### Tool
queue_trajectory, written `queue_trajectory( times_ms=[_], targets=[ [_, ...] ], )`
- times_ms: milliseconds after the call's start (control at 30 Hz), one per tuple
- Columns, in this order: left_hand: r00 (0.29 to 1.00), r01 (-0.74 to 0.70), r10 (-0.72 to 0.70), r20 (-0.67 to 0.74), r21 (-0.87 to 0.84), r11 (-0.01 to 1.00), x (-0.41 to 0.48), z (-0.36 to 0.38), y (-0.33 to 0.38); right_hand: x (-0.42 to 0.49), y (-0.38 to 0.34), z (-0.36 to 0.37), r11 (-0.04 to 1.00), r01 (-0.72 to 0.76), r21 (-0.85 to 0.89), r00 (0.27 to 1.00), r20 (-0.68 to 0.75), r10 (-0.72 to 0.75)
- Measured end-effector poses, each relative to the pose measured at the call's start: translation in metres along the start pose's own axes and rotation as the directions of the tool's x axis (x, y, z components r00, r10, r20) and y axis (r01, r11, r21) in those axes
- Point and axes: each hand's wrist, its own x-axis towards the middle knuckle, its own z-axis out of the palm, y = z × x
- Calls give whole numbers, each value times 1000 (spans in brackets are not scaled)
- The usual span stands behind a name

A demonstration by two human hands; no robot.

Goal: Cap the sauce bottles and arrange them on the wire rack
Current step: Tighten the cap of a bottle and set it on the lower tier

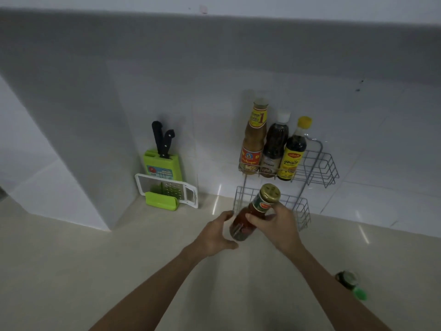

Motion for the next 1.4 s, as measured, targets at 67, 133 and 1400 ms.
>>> queue_trajectory(
  times_ms=[67, 133, 1400],
  targets=[
    [997, 74, -74, 0, 5, 997, 20, -8, -3, 11, 10, 7, 1000, 4, -22, 990, -141, -7],
    [989, 146, -146, 16, -34, 989, 38, -12, -8, 21, 14, 14, 998, 23, 50, 978, -206, -12],
    [968, 252, -239, 81, -247, 936, 90, 8, -25, 114, 41, 64, 960, -264, -97, 924, 260, 281]
  ],
)
